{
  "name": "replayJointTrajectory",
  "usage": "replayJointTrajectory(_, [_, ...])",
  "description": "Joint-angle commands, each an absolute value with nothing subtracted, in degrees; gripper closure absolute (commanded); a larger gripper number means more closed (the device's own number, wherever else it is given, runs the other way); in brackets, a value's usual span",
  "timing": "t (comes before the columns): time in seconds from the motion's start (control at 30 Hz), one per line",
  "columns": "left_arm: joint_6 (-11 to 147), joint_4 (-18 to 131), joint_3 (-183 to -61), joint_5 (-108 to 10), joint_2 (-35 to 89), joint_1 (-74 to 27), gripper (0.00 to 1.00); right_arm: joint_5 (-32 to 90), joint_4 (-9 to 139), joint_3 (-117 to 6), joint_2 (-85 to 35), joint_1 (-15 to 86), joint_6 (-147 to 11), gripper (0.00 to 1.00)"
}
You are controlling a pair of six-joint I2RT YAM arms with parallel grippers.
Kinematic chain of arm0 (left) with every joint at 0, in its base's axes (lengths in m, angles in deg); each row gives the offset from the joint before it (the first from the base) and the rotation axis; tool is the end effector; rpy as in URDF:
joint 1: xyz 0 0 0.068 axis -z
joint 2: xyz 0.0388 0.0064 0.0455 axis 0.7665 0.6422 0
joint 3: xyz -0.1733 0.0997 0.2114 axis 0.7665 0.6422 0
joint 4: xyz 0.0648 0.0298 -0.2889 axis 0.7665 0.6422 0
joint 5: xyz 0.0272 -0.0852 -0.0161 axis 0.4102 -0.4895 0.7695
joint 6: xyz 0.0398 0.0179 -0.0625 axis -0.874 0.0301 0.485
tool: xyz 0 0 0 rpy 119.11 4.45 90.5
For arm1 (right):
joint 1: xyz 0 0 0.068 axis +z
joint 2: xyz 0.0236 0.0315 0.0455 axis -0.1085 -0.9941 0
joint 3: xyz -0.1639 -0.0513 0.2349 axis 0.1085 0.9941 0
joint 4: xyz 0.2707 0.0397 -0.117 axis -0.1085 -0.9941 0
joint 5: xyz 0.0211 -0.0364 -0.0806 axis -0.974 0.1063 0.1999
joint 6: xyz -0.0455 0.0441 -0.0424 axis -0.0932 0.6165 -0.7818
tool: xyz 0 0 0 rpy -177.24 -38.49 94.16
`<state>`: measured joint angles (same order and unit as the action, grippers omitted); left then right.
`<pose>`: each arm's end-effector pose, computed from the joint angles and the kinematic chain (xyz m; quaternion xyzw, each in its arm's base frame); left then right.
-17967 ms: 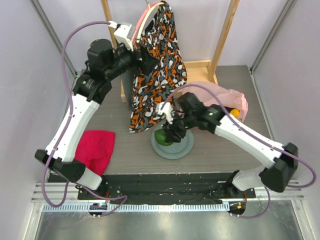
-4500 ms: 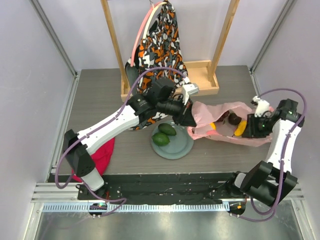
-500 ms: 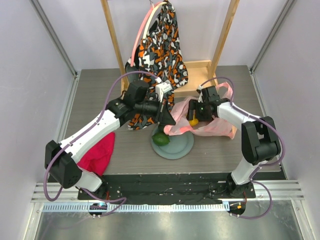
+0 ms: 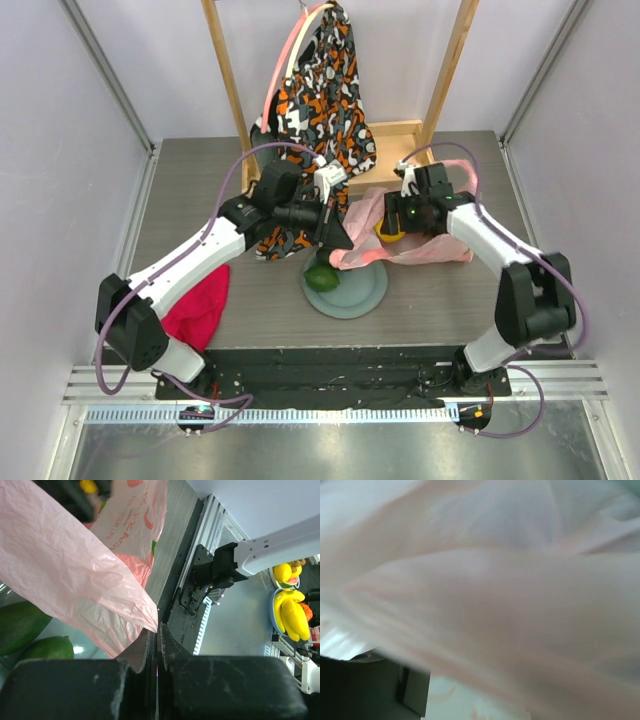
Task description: Take the fake fruits out of the plastic bag
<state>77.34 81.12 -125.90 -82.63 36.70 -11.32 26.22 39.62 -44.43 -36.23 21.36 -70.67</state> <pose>0.2763 -0.2769 0.3460 0.2998 0.7776 -0.4979 0.2399 0.3753 0.1141 0.2072 -0.1203 0.9388 0.1404 0.2906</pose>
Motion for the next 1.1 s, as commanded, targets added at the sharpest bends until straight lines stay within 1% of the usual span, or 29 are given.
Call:
replayJointTrajectory(0.0, [77.7,77.6,-128.2,-82.2,38.5,-12.2,1.00,21.4,34.2,-46.1,-21.5,21.1,-79.9,0.99])
replayJointTrajectory(0.1, [77.5,77.4,-129.8,-82.1,40.6,-12.2,1.00,21.4,31.7,-44.3,-14.1,21.1,-81.9,0.99])
replayJointTrajectory(0.23, [77.3,77.3,-132.7,-81.6,43.8,-12.2,1.00,19.7,27.9,-44.3,-9.1,21.0,-83.4,0.99])
replayJointTrajectory(0.37, [77.0,78.0,-138.5,-80.6,47.6,-13.7,1.00,17.7,26.1,-47.6,-5.5,21.0,-85.7,0.99])
replayJointTrajectory(0.47, [77.5,77.2,-141.6,-79.5,50.5,-16.5,1.00,7.5,24.8,-49.5,-3.4,21.1,-87.9,0.99])
replayJointTrajectory(0.53, [77.5,76.8,-145.3,-79.5,53.2,-18.5,0.99,1.8,24.3,-49.3,-2.8,22.8,-89.2,0.99])
replayJointTrajectory(0.57, [77.3,76.7,-146.9,-79.7,54.3,-19.1,1.00,1.1,24.0,-49.1,-3.0,23.9,-89.9,0.99])
replayJointTrajectory(0.6, [77.1,76.8,-149.3,-79.9,55.4,-19.9,1.00,0.9,23.5,-48.7,-3.3,27.4,-91.9,0.99])
replayJointTrajectory(0.7, [76.6,76.4,-151.3,-80.9,57.8,-20.1,1.00,3.2,24.3,-46.0,-4.6,32.8,-95.3,0.99])
replayJointTrajectory(0.73, [77.3,76.0,-151.4,-81.3,58.4,-20.1,1.00,4.2,25.6,-45.1,-5.2,35.9,-97.7,0.99])
replayJointTrajectory(0.83, [79.1,74.6,-150.6,-81.8,58.6,-20.1,1.00,13.6,30.8,-41.1,-8.0,41.1,-100.9,0.99])
replayJointTrajectory(0.97, [79.5,73.9,-148.8,-81.7,55.9,-20.0,1.00,25.3,41.6,-34.9,-10.9,41.9,-101.7,0.99])
replayJointTrajectory(1.0, [79.3,74.1,-148.4,-81.6,55.2,-20.1,1.00,30.6,43.6,-32.8,-11.7,42.0,-101.8,0.99])
replayJointTrajectory(1.07, [78.9,74.4,-146.9,-81.6,54.0,-20.0,1.00,33.0,47.5,-31.7,-14.1,42.0,-102.8,0.99])
